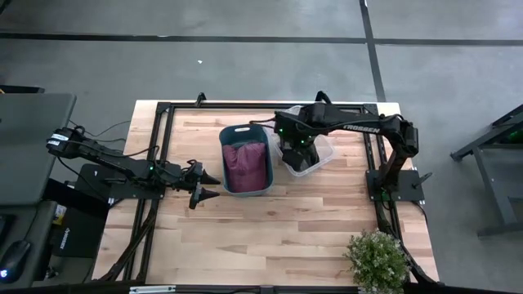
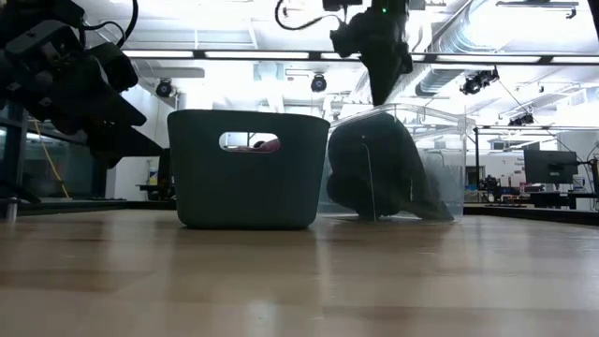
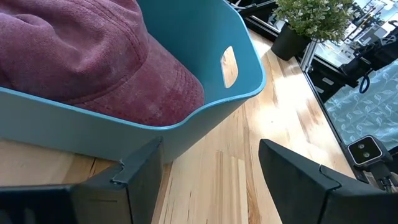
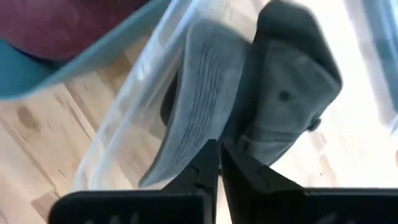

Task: Pick & Place hat
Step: Put the black cap into the transparent bin, then return to Home Position

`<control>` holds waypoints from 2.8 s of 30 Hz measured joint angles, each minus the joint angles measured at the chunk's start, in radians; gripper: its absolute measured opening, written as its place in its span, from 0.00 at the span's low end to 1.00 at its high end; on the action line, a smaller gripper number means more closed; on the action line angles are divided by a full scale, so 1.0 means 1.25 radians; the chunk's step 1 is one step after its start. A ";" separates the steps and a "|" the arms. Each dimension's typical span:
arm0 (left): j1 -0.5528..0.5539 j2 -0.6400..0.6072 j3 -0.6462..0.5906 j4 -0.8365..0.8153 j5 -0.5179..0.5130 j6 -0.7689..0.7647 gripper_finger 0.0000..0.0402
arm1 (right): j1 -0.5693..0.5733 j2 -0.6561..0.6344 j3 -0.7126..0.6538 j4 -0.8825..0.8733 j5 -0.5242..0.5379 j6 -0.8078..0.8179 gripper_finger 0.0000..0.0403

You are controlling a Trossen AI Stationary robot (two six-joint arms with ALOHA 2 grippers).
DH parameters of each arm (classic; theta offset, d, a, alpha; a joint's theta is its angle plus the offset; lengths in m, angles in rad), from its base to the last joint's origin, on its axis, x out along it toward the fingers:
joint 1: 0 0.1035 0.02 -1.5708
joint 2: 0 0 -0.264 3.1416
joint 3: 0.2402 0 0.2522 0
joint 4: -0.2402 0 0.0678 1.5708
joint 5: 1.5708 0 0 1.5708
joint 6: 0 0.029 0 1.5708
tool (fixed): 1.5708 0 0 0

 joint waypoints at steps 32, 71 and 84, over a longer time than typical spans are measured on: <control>0.000 0.000 0.000 0.000 0.000 0.000 0.61 | -0.032 0.000 -0.126 0.177 -0.073 -0.040 0.00; 0.000 0.000 0.000 0.000 0.000 0.000 0.61 | 0.190 -0.530 -0.354 0.303 0.136 0.036 0.00; 0.000 0.000 0.000 -0.002 0.000 0.000 0.61 | 0.194 -0.721 -0.689 0.569 0.109 0.048 0.00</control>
